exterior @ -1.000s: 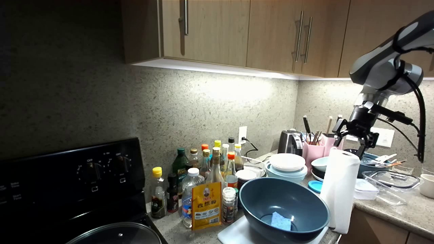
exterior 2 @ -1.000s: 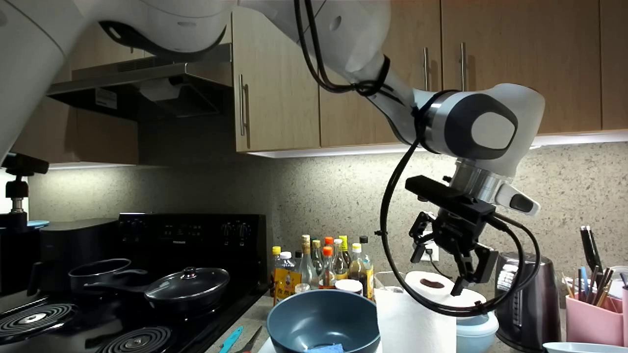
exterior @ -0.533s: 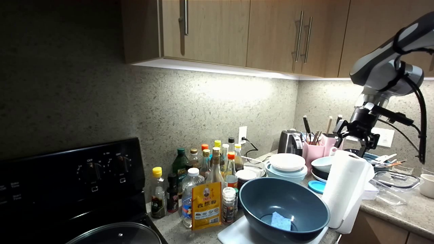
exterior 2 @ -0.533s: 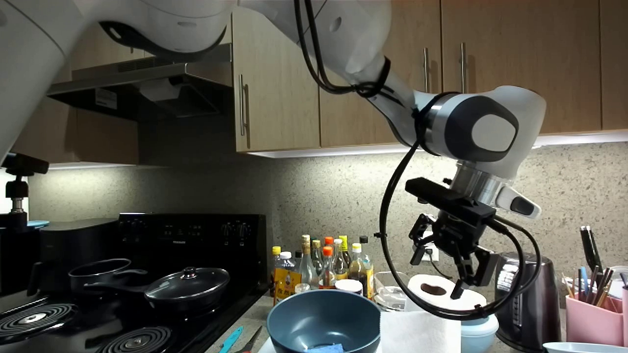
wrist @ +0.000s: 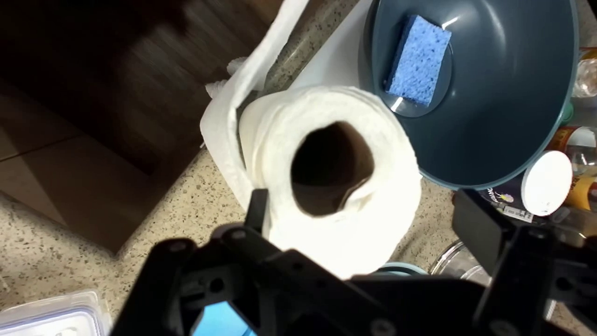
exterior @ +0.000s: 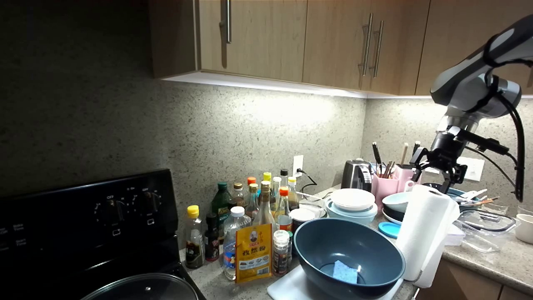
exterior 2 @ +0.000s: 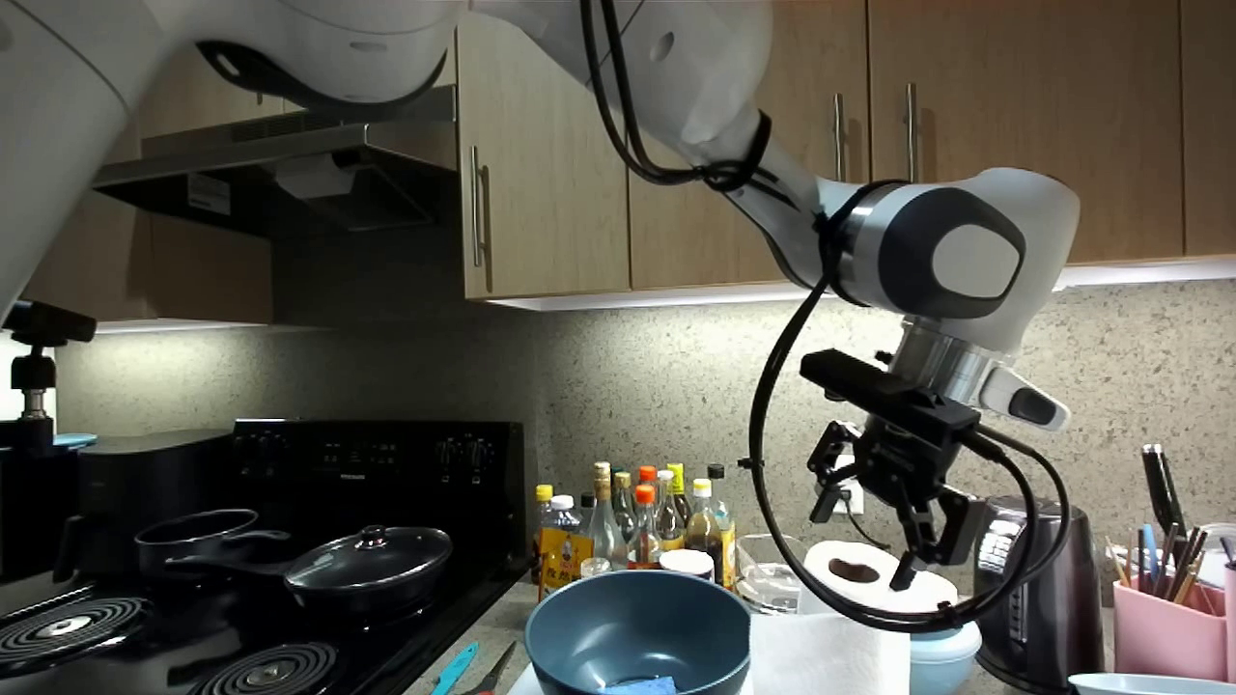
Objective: Pick up the kitchen paper from the bowl and put it on the counter
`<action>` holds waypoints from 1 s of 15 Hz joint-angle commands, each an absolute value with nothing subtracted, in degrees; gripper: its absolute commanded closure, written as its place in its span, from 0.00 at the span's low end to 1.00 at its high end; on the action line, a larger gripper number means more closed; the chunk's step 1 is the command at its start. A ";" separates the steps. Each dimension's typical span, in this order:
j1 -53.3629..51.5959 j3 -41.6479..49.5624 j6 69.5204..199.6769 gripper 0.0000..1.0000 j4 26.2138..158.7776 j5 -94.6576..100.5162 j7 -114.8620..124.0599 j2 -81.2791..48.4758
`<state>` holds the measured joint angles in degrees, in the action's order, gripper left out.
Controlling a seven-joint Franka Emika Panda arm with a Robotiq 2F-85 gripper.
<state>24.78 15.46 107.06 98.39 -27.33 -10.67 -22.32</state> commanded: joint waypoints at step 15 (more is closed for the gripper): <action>28.12 14.91 105.56 0.00 97.17 -27.94 -9.59 -25.92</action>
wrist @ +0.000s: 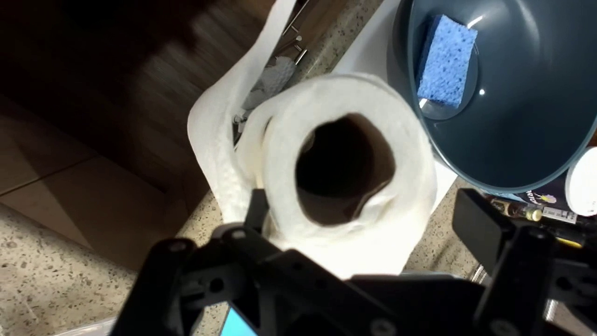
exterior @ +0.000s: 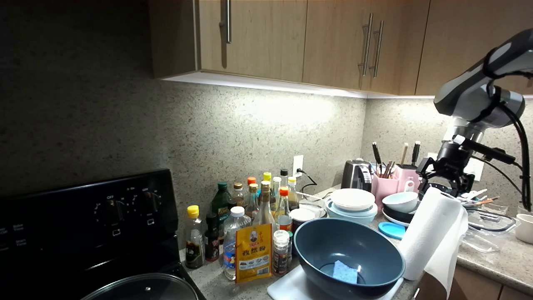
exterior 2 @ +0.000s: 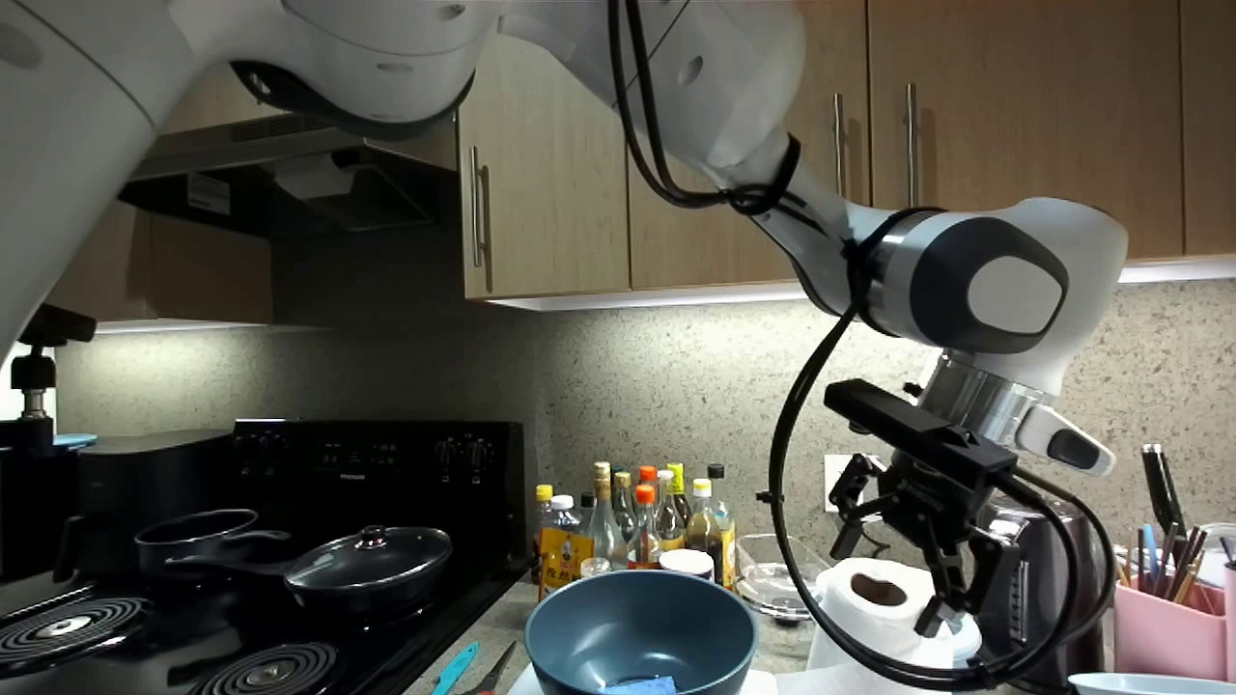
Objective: Pick up the kitchen paper from the bowl and put it on the counter
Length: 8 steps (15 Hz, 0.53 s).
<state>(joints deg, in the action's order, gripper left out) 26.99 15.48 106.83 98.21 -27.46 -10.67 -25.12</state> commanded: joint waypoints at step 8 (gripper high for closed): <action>28.61 14.94 104.86 0.66 96.44 -28.07 -8.76 -26.45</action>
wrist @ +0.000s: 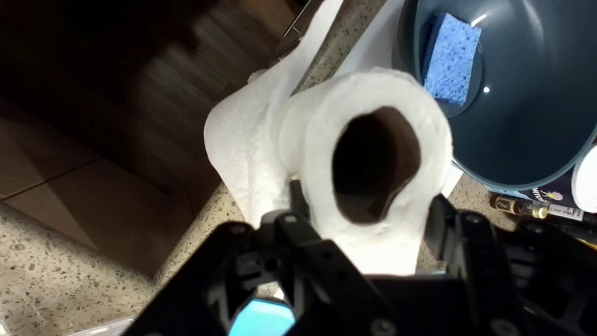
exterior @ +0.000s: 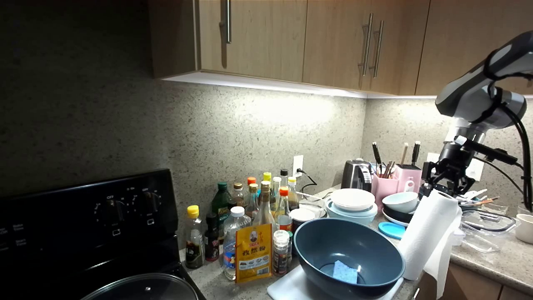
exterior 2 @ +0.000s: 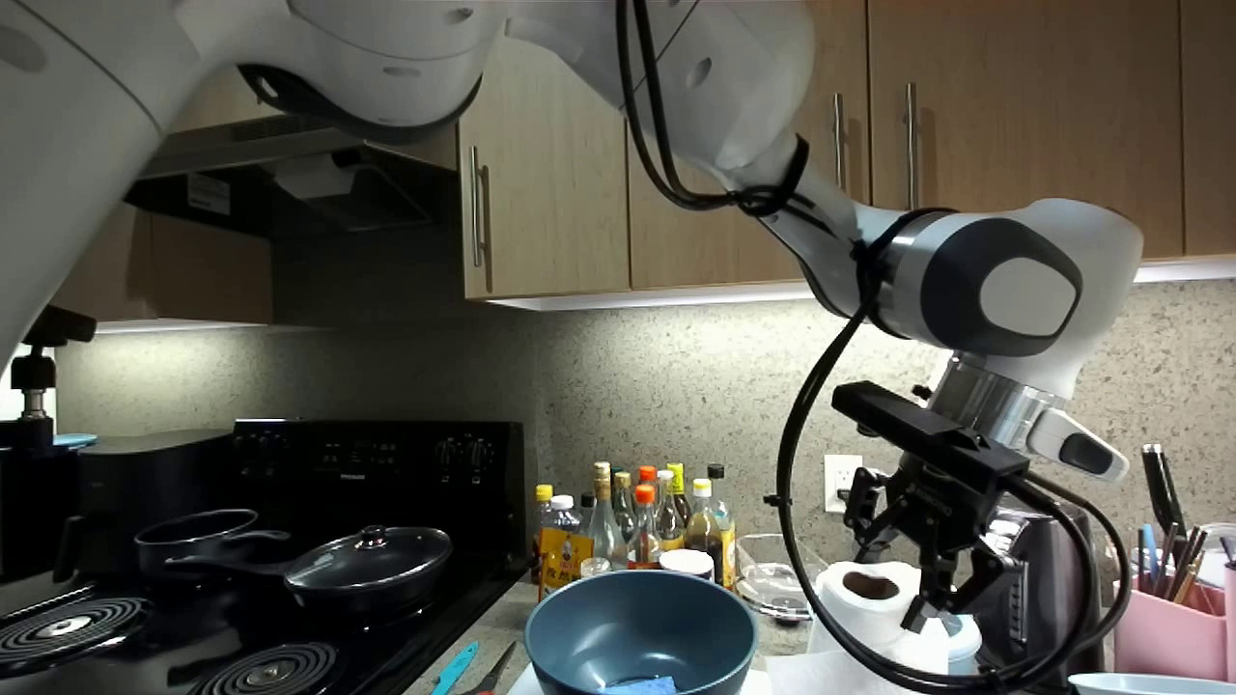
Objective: Pick up the kitchen paper from the bowl and put it on the counter
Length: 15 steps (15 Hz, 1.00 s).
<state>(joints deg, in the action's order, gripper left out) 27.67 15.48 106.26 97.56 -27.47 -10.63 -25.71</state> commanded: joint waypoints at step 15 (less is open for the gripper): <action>28.22 14.42 105.54 0.95 97.17 -28.87 -7.77 -25.82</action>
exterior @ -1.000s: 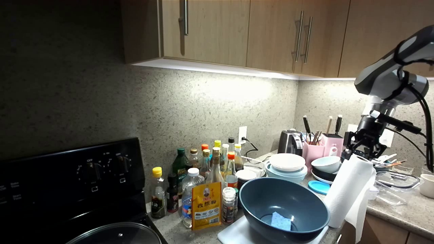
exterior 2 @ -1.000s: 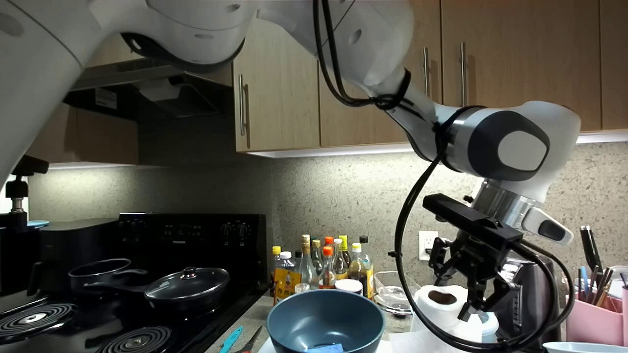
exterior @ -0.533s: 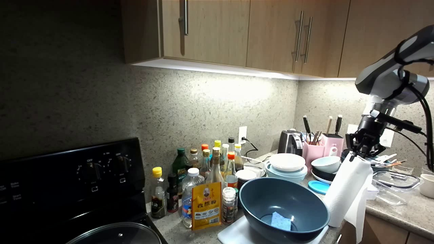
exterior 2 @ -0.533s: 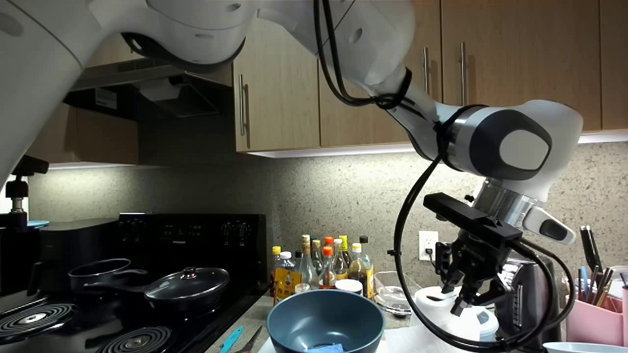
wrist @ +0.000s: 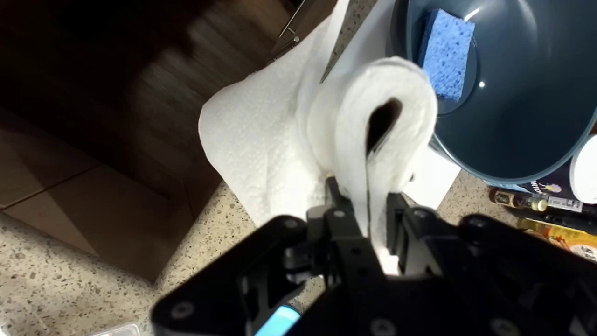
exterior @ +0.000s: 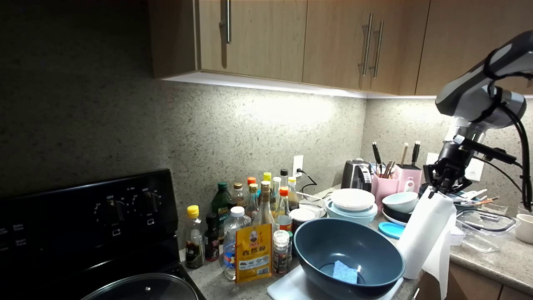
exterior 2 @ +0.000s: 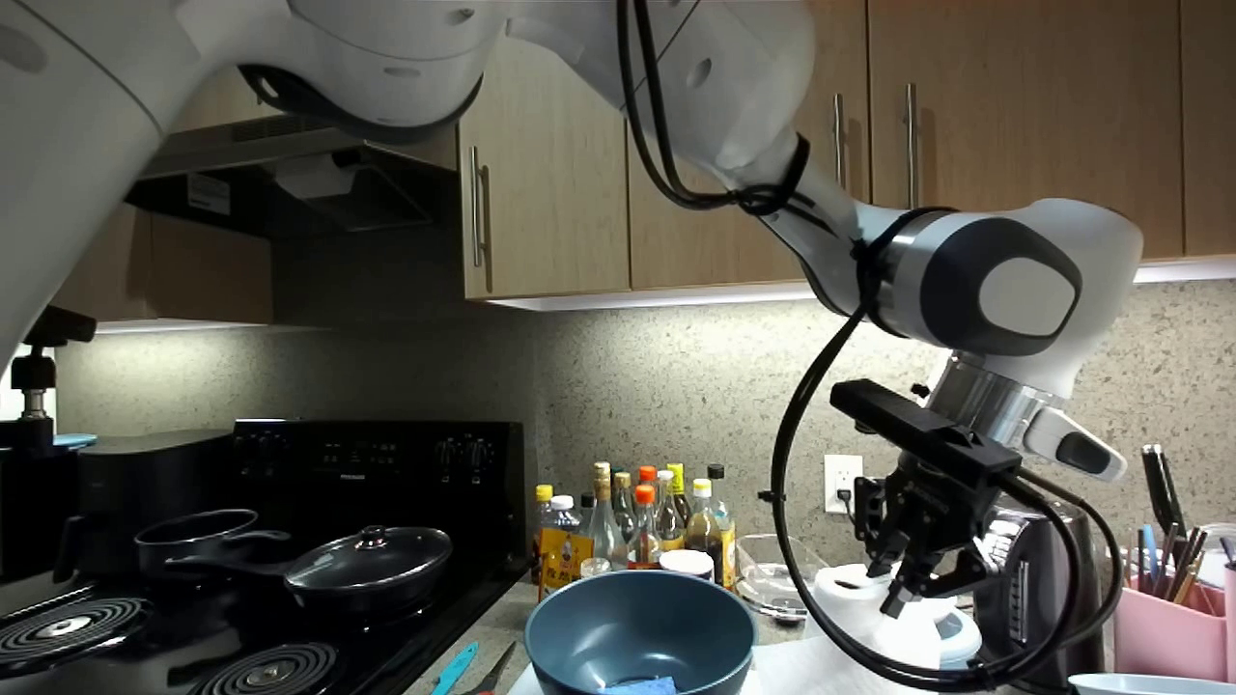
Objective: Pick up the kitchen paper from the bowl and put it on the counter
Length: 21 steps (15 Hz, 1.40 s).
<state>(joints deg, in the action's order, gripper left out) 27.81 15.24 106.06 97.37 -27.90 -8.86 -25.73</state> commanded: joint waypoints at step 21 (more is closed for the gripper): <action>21.54 14.93 116.01 0.95 108.75 -25.21 -6.05 -6.44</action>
<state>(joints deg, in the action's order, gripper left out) 23.72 14.60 112.41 103.17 -27.32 -8.41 -11.86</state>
